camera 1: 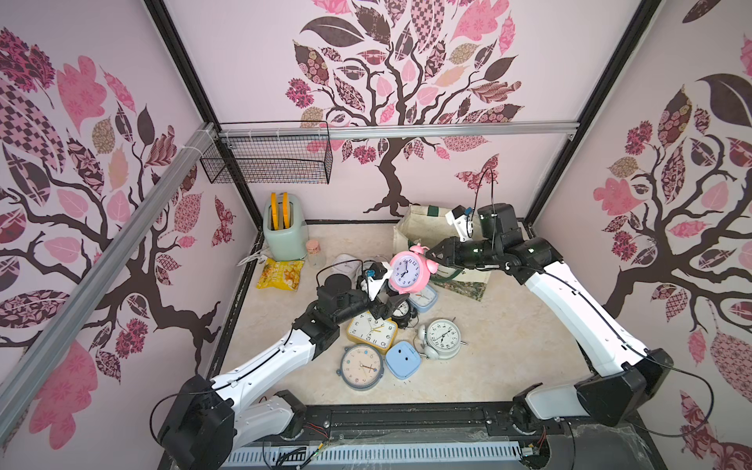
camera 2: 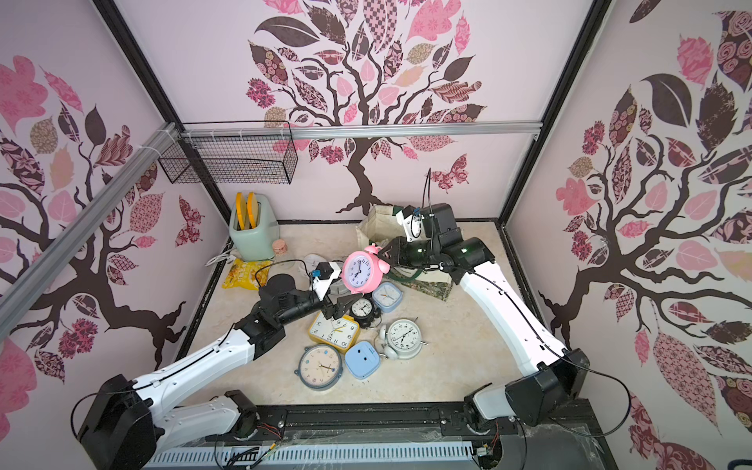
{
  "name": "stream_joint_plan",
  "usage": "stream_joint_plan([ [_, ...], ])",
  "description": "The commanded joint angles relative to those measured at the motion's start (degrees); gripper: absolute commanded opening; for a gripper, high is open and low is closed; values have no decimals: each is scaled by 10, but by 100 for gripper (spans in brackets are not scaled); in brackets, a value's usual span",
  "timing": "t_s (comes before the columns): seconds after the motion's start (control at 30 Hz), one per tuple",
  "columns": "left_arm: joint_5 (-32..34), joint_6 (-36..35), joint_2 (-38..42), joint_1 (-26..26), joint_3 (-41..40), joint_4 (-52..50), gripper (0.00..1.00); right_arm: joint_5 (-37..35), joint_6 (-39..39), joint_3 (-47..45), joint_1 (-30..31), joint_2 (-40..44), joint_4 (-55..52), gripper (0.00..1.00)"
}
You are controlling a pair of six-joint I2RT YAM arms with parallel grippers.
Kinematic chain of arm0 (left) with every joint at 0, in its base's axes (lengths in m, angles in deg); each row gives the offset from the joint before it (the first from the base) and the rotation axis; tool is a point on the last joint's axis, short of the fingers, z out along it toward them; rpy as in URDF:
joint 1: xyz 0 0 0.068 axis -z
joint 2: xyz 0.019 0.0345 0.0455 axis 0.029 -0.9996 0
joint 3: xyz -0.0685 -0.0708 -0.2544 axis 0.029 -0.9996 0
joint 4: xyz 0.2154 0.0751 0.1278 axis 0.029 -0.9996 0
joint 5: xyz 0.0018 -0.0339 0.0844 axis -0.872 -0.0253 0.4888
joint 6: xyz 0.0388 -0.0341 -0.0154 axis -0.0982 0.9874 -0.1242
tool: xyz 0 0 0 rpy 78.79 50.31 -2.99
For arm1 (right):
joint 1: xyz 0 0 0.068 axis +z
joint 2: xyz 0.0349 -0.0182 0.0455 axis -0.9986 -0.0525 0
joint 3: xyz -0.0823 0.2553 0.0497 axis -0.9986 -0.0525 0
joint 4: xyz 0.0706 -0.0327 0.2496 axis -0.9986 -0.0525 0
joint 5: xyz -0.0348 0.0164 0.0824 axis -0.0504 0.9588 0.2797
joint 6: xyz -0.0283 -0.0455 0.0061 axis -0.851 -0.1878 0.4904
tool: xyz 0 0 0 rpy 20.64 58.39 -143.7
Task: Put the alarm clock into the canvas bag
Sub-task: Pick up the alarm from the center of the board, then place the alarm at the canvas bag.
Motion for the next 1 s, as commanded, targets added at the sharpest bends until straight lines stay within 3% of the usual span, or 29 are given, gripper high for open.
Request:
stream_joint_plan([
  [0.0, -1, 1, 1, 2, -10, 25, 78, 3, -1, 8, 1, -7, 16, 26],
  [0.33, 1, -3, 3, 6, -10, 24, 78, 12, 13, 1, 2, -15, 34, 17],
  [0.53, 2, 1, 9, 6, -9, 23, 80, 5, 11, 2, 1, -17, 36, 6],
  [0.63, 7, 15, 18, 6, -9, 26, 86, -5, 10, 10, 1, -19, 38, 0],
  [0.67, 15, 27, 22, 6, -9, 28, 97, -15, 9, 15, 1, -18, 38, 0],
  [0.83, 86, 95, 64, 6, 1, 29, 98, -102, 19, 46, -16, -11, 46, 0],
  [0.97, 164, 125, 116, 5, 5, -2, 98, -89, 70, 53, -92, -5, 90, 0],
])
